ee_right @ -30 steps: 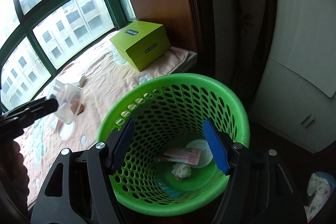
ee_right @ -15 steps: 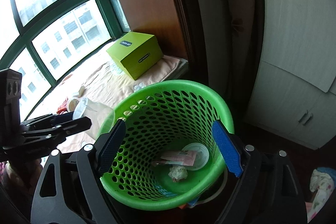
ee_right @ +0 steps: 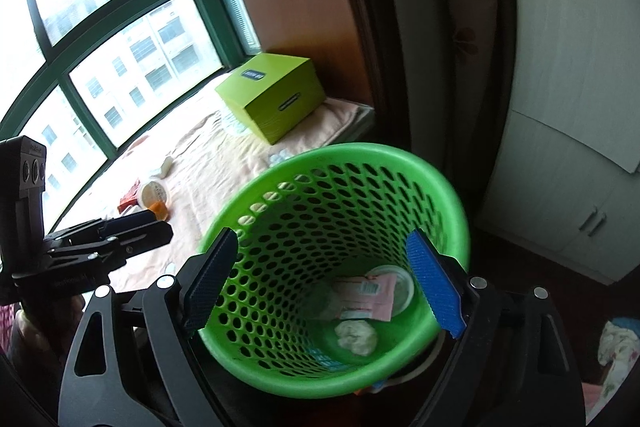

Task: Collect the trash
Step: 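Open both tools over the basket and return to the window seat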

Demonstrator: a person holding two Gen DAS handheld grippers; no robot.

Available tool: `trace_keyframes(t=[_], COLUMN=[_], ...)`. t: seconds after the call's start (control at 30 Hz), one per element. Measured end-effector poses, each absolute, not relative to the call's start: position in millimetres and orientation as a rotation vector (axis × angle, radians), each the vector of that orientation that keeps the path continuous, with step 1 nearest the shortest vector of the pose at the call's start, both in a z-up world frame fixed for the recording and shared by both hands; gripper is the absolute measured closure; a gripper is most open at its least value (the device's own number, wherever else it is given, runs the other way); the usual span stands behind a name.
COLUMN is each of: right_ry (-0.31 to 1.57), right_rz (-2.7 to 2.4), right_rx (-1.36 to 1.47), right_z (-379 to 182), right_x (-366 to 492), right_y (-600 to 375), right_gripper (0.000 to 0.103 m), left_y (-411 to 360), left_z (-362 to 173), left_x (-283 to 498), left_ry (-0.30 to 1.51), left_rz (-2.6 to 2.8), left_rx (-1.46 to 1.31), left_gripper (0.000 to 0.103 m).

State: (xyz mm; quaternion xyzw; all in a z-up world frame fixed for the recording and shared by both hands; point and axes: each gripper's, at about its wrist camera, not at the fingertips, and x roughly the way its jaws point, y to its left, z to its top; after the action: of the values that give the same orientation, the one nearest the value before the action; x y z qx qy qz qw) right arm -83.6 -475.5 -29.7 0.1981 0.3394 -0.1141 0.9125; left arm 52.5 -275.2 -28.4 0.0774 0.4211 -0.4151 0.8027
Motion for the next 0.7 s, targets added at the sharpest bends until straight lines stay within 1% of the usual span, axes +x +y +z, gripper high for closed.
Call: trace_keyframes(t=[0.2,0.23,0.37,0.47,0.7], right_ry=[0.706,0.707,0.710,0.713,0.719], right_rz=[-0.186,-0.177,-0.138,-0.107,-0.036], right_rx=[0.384,0.381,0.362,0.350,0.324], right_z=[-27,-27,-23,-21,-19], right_x=[-67,-64,-51,-41,-16], right_y=[-454,-451,-435,-423,-396], right_gripper=[0.014,0.014,0.013,0.013,0.013], left_y=[-237,-230,-202,-179,-128], left_z=[-26,-26,-27,-28,-40], left_x=[69,72,84,92,117], left_ry=[0.899,0.898,0.900,0.897,0.910], left_rz=[-0.782,-0.761,-0.695,-0.640,-0.501], left_rx=[0.135,0.129,0.095,0.077,0.048], left_gripper=[0.047,0.045,0.045,0.041,0.039])
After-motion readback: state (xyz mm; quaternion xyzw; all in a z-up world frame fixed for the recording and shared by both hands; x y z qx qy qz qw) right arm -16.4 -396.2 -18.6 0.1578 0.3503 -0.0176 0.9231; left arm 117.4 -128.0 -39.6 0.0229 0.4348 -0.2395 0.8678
